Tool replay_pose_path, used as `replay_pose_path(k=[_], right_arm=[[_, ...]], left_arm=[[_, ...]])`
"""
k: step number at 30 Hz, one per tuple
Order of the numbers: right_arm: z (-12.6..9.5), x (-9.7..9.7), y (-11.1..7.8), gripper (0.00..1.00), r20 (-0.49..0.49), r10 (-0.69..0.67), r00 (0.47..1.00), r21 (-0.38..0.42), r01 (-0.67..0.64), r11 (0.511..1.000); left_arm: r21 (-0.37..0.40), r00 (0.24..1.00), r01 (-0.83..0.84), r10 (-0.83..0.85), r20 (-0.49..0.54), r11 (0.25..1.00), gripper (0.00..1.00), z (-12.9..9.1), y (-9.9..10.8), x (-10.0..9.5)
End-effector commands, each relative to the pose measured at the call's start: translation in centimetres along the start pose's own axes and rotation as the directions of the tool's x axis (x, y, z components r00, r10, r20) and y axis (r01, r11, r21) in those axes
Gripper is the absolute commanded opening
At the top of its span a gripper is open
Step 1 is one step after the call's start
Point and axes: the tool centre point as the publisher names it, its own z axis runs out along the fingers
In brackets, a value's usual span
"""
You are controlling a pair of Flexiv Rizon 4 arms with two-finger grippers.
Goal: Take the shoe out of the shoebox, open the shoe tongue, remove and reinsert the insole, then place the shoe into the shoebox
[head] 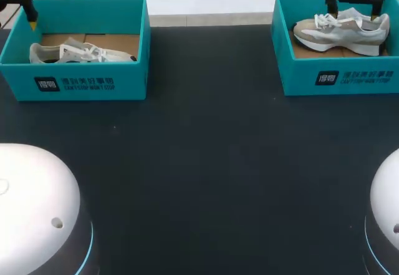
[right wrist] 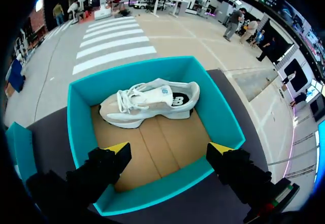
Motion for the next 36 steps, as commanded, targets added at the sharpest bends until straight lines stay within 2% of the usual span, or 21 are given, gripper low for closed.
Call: replay_pose_path(k=[1, 7, 11, 18, 25, 29, 36], right_arm=[[0.0, 0.3, 0.2, 1.00, 0.018, 0.001, 1.000, 0.004, -0.001, 1.000], [0.0, 0.3, 0.2, 1.00, 0.018, 0.001, 1.000, 0.004, -0.001, 1.000], [1.5, -0.2, 2.4, 1.00, 0.002, 0.007, 1.000, 0.085, -0.007, 0.996], [4.0, -1.6, 6.7, 1.00, -0.015, -0.009, 1.000, 0.145, 0.012, 0.989], [6.9, -3.6, 9.7, 1.00, -0.018, 0.003, 1.000, 0.257, 0.002, 0.966], [7.5, -4.3, 10.3, 1.00, -0.024, 0.027, 0.999, 0.257, -0.020, 0.966], [8.9, -6.1, 10.2, 1.00, -0.117, 0.061, 0.991, 0.302, -0.023, 0.953]], left_arm=[[-0.003, 1.000, -0.001, 0.001, -0.001, 1.000, 1.00, -0.1, -0.2, 0.0], [-0.003, 1.000, -0.001, 0.001, -0.001, 1.000, 1.00, -0.1, -0.2, 0.0], [-0.003, 1.000, -0.001, 0.001, -0.001, 1.000, 1.00, -0.1, -0.2, 0.0], [-0.003, 1.000, -0.001, 0.001, -0.001, 1.000, 1.00, -0.1, -0.2, 0.0], [-0.003, 1.000, -0.001, 0.001, -0.001, 1.000, 1.00, -0.1, -0.2, 0.0], [-0.003, 1.000, -0.001, 0.001, -0.001, 1.000, 1.00, -0.1, -0.2, 0.0], [-0.003, 1.000, -0.001, 0.001, -0.001, 1.000, 1.00, -0.1, -0.2, 0.0]])
